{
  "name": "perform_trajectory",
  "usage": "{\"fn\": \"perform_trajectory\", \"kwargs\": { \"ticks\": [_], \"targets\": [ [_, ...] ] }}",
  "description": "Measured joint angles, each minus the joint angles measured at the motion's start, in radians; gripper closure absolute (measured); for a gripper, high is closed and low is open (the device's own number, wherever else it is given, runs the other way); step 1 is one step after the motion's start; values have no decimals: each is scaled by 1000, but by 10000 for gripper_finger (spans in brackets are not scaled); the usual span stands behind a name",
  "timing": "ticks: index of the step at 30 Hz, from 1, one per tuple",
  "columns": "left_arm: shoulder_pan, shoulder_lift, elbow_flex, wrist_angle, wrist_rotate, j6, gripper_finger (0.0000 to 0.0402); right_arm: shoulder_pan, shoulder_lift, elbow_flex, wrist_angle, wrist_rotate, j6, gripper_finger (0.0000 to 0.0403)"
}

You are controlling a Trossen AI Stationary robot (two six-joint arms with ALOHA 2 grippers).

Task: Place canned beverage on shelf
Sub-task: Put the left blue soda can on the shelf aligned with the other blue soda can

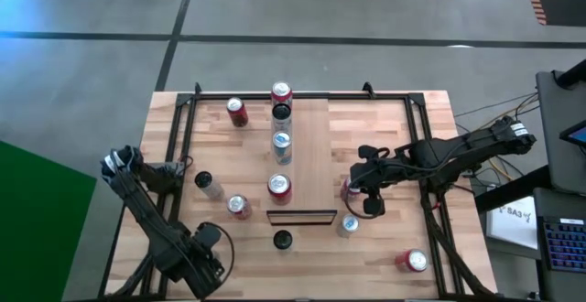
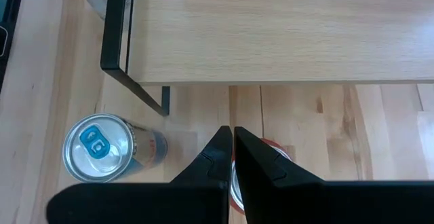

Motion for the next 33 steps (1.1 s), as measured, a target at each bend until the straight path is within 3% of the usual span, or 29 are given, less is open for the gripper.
{"fn": "perform_trajectory", "kwargs": {
  "ticks": [10,27,33],
  "targets": [
    [-9,47,-2,19,0,9,35,0,0,-3,5,0,0,394],
    [-29,60,-18,57,1,16,189,12,0,-3,17,0,1,394],
    [-29,60,-18,55,0,40,189,39,0,-4,25,0,1,394]
  ]
}}
